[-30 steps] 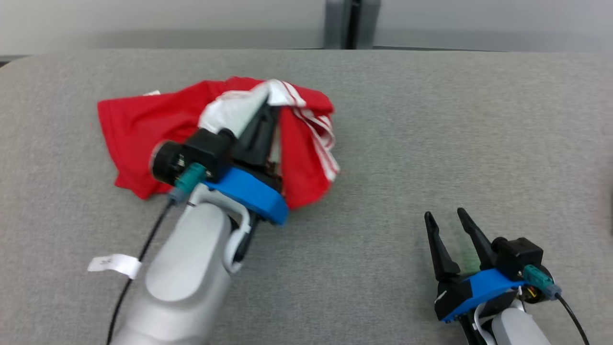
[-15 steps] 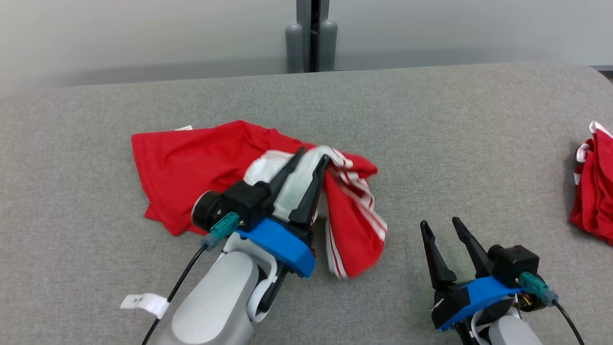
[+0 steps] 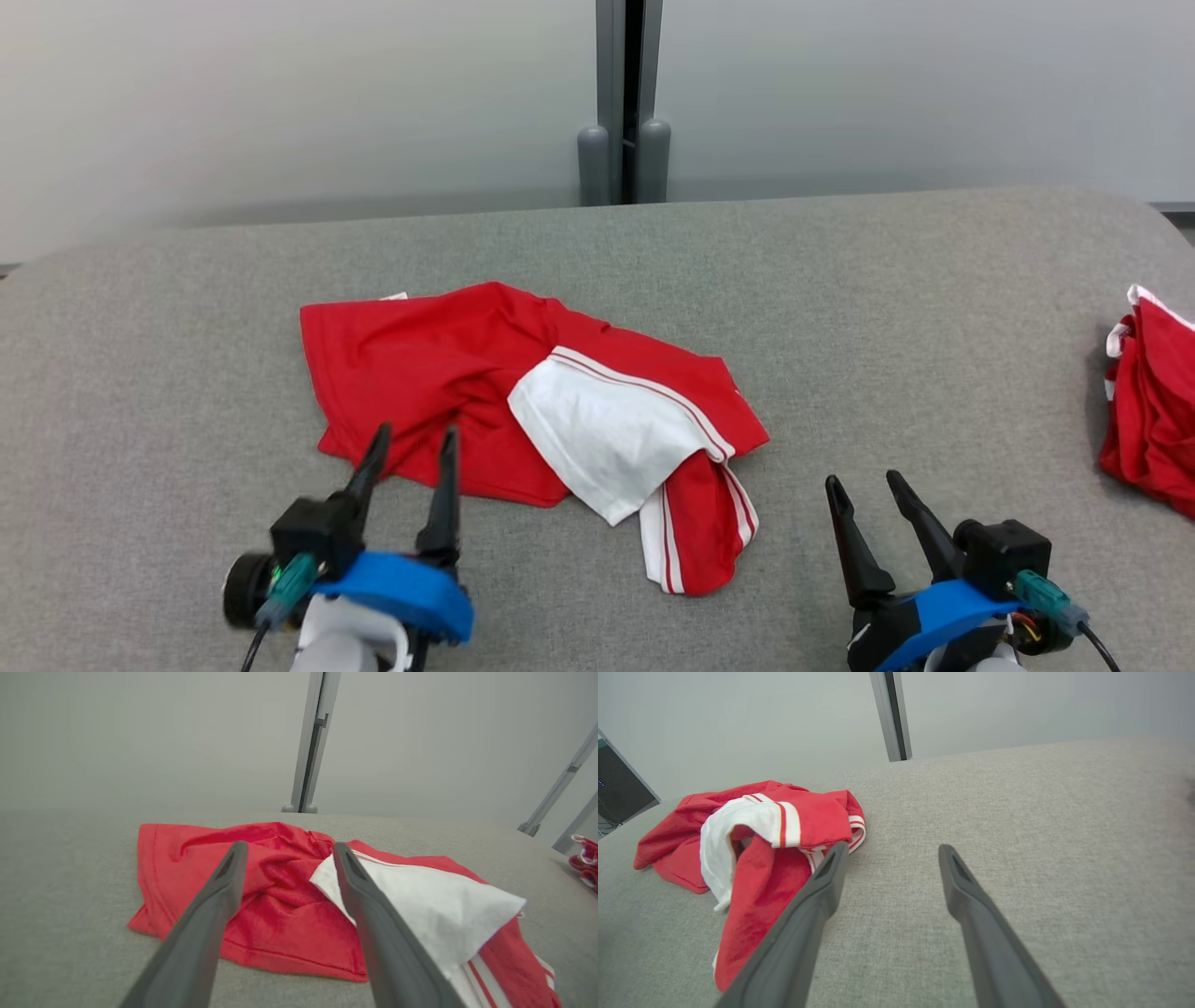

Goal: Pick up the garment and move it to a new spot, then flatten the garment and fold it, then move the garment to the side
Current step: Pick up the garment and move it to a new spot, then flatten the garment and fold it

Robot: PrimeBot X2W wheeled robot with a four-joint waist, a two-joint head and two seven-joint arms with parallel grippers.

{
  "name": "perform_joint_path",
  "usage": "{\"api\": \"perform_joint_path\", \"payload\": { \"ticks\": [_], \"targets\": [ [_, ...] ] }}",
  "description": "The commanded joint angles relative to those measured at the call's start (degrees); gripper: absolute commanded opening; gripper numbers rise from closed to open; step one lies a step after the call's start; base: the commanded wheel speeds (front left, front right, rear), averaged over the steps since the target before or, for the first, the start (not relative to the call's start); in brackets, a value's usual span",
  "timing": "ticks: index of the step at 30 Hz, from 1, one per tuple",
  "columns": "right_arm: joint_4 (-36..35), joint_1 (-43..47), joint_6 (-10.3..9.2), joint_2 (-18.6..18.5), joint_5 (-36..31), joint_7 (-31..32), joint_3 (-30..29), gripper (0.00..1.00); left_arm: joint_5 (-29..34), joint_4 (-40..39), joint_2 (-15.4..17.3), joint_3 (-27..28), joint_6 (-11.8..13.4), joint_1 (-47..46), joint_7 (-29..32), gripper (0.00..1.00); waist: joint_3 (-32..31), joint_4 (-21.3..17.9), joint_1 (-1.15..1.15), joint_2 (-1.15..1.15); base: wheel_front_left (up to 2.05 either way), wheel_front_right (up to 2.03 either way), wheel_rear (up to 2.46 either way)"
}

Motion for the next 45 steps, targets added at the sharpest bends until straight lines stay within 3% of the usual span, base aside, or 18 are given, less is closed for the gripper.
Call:
{"api": "perform_joint_path", "payload": {
  "ticks": [1,7,16,25,37,45],
  "targets": [
    [0.0,1.2,-0.01,-0.2,0.3,0.0,-0.3,1.00,1.2,-0.9,0.0,2.4,0.4,2.3,-0.1,1.00,-0.9,-0.2,0.01,0.00,0.00,0.00,0.00],
    [0.0,2.7,-0.01,-0.2,-0.4,0.0,-1.2,1.00,4.1,-3.3,-0.7,10.4,0.9,8.8,-0.1,1.00,-2.5,-0.1,0.01,0.00,0.00,0.00,0.00],
    [-0.1,4.0,-0.01,-0.2,-1.1,0.0,-2.3,1.00,7.9,-4.6,-1.7,16.7,0.7,14.3,-0.1,1.00,-3.5,0.6,0.01,0.00,0.00,0.00,0.00],
    [-0.4,2.0,0.00,-0.2,-0.2,0.0,-0.4,1.00,7.5,-4.0,-1.8,15.7,-0.1,12.6,-0.1,1.00,-2.2,2.3,0.01,0.00,0.00,0.00,0.00],
    [6.8,-6.4,0.00,-0.2,8.0,0.0,15.6,1.00,6.2,-3.4,-1.8,11.0,0.3,9.6,-0.1,1.00,2.3,9.3,0.01,0.00,0.00,0.00,0.00],
    [13.3,-9.4,0.00,-0.2,9.9,0.0,15.4,1.00,6.1,-3.8,-1.8,11.0,0.4,9.6,-0.1,1.00,4.3,12.6,0.01,0.00,0.00,0.00,0.00]
  ]
}}
